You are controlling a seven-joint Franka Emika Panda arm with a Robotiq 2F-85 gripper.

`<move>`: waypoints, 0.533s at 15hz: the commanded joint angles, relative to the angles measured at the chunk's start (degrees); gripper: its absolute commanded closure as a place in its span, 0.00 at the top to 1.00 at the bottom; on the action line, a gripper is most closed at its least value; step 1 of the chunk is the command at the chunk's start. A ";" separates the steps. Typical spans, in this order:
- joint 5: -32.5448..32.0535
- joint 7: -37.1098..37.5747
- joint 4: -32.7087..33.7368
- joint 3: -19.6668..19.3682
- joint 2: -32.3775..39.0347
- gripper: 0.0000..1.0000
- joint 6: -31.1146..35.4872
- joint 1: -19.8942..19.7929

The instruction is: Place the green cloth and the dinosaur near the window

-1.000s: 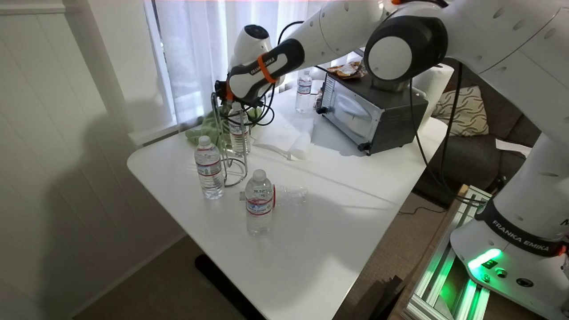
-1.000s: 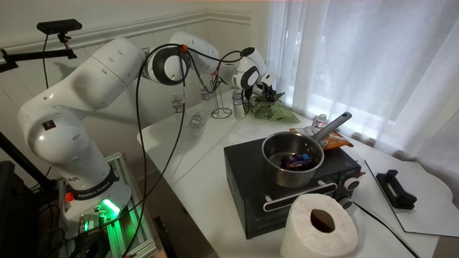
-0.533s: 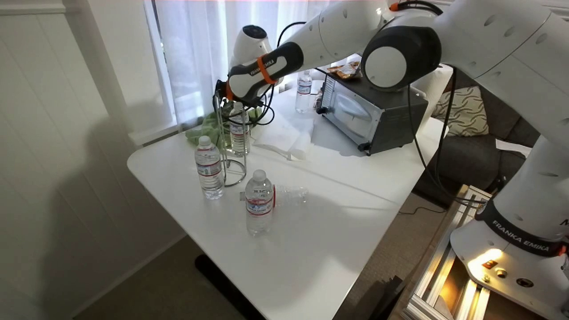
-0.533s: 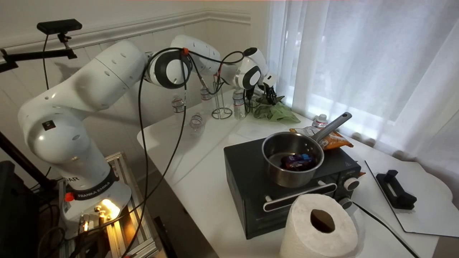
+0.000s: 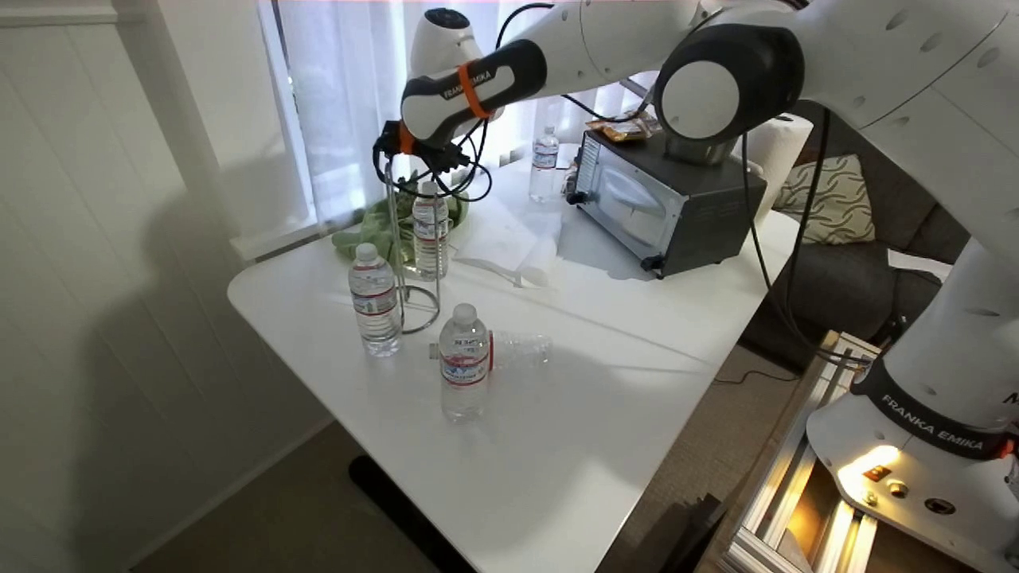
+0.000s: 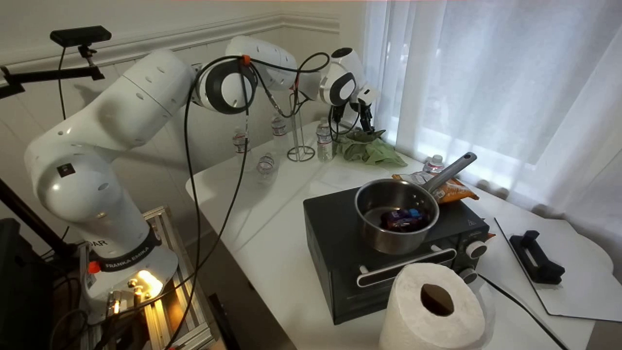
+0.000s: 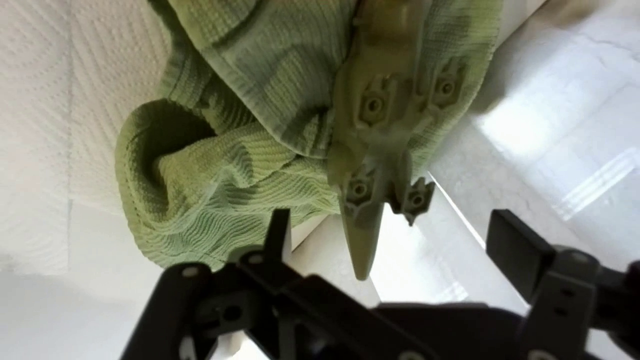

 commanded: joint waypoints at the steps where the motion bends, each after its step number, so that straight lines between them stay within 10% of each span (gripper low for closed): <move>1: -0.52 -2.38 -1.60 2.33 -4.67 1.00 -5.06 -1.16; 8: -1.78 -18.90 -8.59 4.81 -16.16 1.00 -19.25 -3.32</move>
